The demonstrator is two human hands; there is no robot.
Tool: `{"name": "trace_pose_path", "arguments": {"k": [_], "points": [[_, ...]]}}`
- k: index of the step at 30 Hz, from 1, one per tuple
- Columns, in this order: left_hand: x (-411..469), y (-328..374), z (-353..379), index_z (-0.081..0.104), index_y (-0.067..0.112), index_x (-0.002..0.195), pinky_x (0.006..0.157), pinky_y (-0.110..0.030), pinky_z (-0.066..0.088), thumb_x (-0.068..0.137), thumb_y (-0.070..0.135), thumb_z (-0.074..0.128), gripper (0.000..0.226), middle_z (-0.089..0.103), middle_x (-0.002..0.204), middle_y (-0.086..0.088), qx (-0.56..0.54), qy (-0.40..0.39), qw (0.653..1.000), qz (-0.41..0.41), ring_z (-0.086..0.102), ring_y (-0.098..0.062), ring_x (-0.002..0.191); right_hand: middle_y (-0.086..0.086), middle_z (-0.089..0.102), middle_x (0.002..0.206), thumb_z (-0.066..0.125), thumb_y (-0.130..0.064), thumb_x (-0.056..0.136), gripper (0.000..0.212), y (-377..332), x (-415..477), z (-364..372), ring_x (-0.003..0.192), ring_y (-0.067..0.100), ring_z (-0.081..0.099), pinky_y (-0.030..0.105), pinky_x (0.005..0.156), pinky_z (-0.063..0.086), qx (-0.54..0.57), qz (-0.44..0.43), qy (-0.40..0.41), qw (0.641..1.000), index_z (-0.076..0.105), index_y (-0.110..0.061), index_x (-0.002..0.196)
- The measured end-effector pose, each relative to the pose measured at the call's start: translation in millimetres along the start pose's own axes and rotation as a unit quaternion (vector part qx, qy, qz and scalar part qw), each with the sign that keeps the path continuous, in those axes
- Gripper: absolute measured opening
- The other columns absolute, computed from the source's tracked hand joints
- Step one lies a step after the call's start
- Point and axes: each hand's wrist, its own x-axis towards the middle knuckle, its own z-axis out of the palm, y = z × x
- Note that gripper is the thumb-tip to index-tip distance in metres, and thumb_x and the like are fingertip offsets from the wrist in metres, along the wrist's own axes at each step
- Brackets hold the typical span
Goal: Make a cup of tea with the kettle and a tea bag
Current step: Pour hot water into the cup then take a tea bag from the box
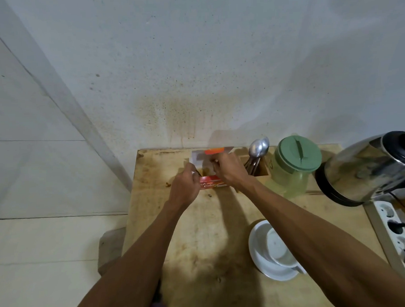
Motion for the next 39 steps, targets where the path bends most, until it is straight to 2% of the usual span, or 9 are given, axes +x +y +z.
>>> {"name": "trace_pose_path", "arguments": {"k": [8,12,14,18,23,28,34,37,39], "points": [[3.5,-2.1,1.4,0.052,0.010,0.111,0.048,-0.021,0.026,0.092,0.005,0.048,0.020,0.056,0.076,-0.011,-0.024,0.020,0.999,-0.033,0.048,-0.025,0.061,0.004,0.070,0.070,0.059,-0.014,0.087,0.024,0.3,7.3,3.8,0.068,0.019,0.063,0.034,0.065,0.051,0.050,0.025,-0.099,0.994,0.073,-0.008,0.069],[5.0,-0.4,3.0,0.053,0.012,0.110,0.049,-0.027,0.032,0.092,0.006,0.047,0.020,0.059,0.078,-0.013,-0.029,0.020,0.998,-0.045,0.054,-0.029,0.064,0.006,0.073,0.088,0.055,-0.014,0.082,0.019,-1.6,15.6,7.2,0.085,0.026,0.066,0.044,0.079,0.057,-0.003,0.022,-0.145,0.989,0.074,-0.013,0.082],[5.2,-0.3,3.7,0.053,0.012,0.111,0.056,-0.030,0.035,0.093,0.005,0.046,0.021,0.060,0.081,-0.013,-0.023,0.023,0.998,-0.052,0.053,-0.028,0.065,0.004,0.072,0.095,0.055,-0.029,0.090,0.021,-7.6,18.2,5.8,0.090,0.025,0.064,0.041,0.083,0.055,-0.063,0.020,-0.183,0.981,0.074,-0.019,0.091],[7.3,-1.8,4.0,0.051,0.012,0.113,0.060,-0.033,0.038,0.092,0.005,0.045,0.024,0.061,0.085,-0.015,0.000,0.024,0.999,-0.047,0.055,-0.031,0.069,0.004,0.071,0.095,0.055,-0.038,0.093,0.017,-12.3,27.5,13.4,0.087,0.024,0.066,0.038,0.079,0.056,-0.106,0.017,-0.154,0.982,0.064,-0.024,0.092],[7.0,-4.5,3.8,0.050,0.010,0.114,0.061,-0.038,0.047,0.093,0.005,0.045,0.023,0.067,0.080,-0.019,0.019,0.023,0.999,-0.019,0.055,-0.032,0.065,0.005,0.069,0.095,0.054,-0.032,0.097,0.012,-15.0,32.2,22.2,0.081,0.020,0.059,0.029,0.062,0.040,-0.104,0.028,-0.153,0.982,0.059,-0.024,0.089],[4.3,-1.5,1.4,0.050,0.009,0.118,0.067,-0.039,0.045,0.090,0.003,0.046,0.029,0.062,0.076,-0.014,0.020,0.019,1.000,-0.014,0.050,-0.031,0.067,0.006,0.070,0.106,0.051,-0.030,0.097,0.010,-12.6,32.7,30.2,0.099,0.027,0.065,0.034,0.076,0.049,-0.065,0.054,-0.167,0.982,0.058,-0.024,0.094],[3.4,4.5,-0.9,0.052,0.004,0.111,0.064,-0.035,0.038,0.090,0.011,0.050,0.022,0.065,0.085,-0.018,0.007,0.018,1.000,-0.017,0.052,-0.031,0.072,0.001,0.069,0.090,0.058,-0.019,0.092,0.015,-12.6,34.2,18.4,0.083,0.020,0.063,0.029,0.063,0.047,0.043,0.047,-0.152,0.986,0.070,-0.011,0.098],[1.6,6.0,-1.0,0.053,0.002,0.105,0.064,-0.034,0.036,0.087,0.015,0.057,0.023,0.064,0.089,-0.017,0.004,0.019,1.000,0.003,0.054,-0.030,0.077,-0.004,0.076,0.093,0.060,-0.018,0.085,0.016,-13.4,35.0,5.5,0.088,0.019,0.069,0.033,0.074,0.057,0.090,0.055,-0.148,0.983,0.076,-0.015,0.082],[2.1,3.9,-0.2,0.054,0.002,0.106,0.067,-0.033,0.035,0.085,0.016,0.061,0.027,0.064,0.095,-0.016,0.016,0.013,1.000,0.012,0.056,-0.032,0.085,0.007,0.077,0.088,0.057,-0.011,0.080,0.019,-14.1,30.9,-4.8,0.088,0.025,0.070,0.042,0.081,0.059,0.116,0.063,-0.139,0.981,0.075,-0.009,0.071]]}}
